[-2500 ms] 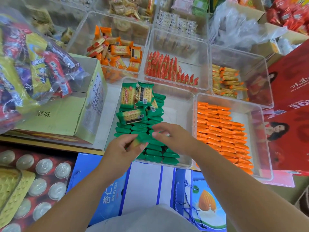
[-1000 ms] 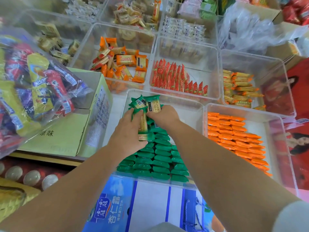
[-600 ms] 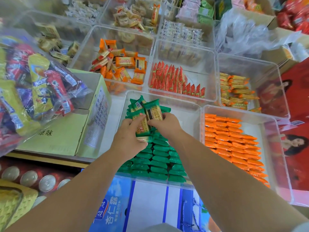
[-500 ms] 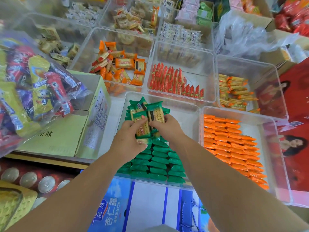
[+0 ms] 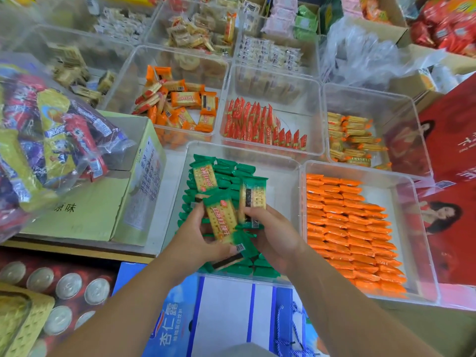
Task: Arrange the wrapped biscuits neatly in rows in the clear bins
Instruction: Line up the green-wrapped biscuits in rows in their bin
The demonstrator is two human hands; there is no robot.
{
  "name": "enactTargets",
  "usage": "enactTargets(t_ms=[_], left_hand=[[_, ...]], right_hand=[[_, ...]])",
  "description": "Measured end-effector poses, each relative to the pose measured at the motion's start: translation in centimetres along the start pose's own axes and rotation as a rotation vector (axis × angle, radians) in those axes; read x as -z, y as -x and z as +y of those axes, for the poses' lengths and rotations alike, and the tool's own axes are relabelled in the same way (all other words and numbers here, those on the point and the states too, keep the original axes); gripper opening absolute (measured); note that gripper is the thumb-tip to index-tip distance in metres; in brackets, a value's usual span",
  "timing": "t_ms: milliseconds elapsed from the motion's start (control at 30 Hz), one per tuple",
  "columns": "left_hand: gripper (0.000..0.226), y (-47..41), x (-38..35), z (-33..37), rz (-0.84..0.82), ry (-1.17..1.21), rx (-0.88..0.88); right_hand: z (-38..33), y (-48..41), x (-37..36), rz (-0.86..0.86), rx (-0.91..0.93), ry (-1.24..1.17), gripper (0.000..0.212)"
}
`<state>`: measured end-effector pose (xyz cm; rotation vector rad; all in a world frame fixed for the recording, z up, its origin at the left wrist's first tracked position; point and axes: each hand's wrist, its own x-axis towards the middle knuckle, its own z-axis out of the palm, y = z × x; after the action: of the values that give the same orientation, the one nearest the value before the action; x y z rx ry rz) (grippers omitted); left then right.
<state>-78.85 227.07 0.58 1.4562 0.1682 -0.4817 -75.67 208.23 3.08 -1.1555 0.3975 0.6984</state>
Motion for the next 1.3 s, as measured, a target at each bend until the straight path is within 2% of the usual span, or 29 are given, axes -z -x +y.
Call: enactTargets(t_ms=[67,167,400,500,567,667,767,833,900,1000,1100,1200,1300], left_hand=[[0.082,0.3,-0.7,-0.5,-0.018,0.046,0.070],[0.076,0.5,-1.4,-1.0,-0.030,0.161,0.116],[0.089,0.8,-1.5,-1.4,0.059,0.305,0.194],[0.080,1.0,-1.0,-2.0,0.125,0.421,0.219],[0.072,1.2,-0.5,-2.4,0.155,0.474,0.217],[0.073,1.1,-0.4,-2.6,0.148,0.525,0.202],[0.066,0.9,-0.8,-2.6,0.184,0.523,0.187],[0.071,1.0,-1.0,-2.8,0.225,0.475,0.175],[0.075,1.1,-1.0,-3.1,0.256,0.437,0.161],[0.063,1.3,-1.0,-3.2,0.281,0.431,0.143],[0.059,1.2,-1.0,-3.4,0.299,0.411,0.133],[0.055,1.1,-1.2,-3.8,0.318,0.377,0.125],[0.053,1.1,-1.2,-3.7,0.320,0.368,0.125]], right_hand=[[0.3,0.7,-0.1,-0.019,-0.020,-0.056,0.033],[0.2,1.4,0.2,-0.012,-0.030,-0.036,0.034],[-1.3,1.0,2.6,0.123,0.059,0.170,0.022],[-2.4,0.4,4.2,0.230,0.132,0.170,0.022],[-3.1,-0.1,5.2,0.392,0.192,0.409,0.016],[-3.8,-1.2,6.4,0.540,0.258,1.074,0.018],[-4.4,-2.1,6.4,0.492,0.295,1.662,0.010],[-4.3,-2.8,5.9,0.433,0.279,1.899,0.015],[-3.7,-3.7,5.3,0.344,0.241,2.035,0.027],[-2.4,-5.4,4.8,0.178,0.147,2.089,0.037],[-1.2,-6.6,4.6,0.037,0.048,1.980,0.031],[-0.5,-7.1,4.9,0.010,-0.084,1.918,0.041],[-0.5,-6.8,5.0,0.025,-0.124,1.924,0.042]])
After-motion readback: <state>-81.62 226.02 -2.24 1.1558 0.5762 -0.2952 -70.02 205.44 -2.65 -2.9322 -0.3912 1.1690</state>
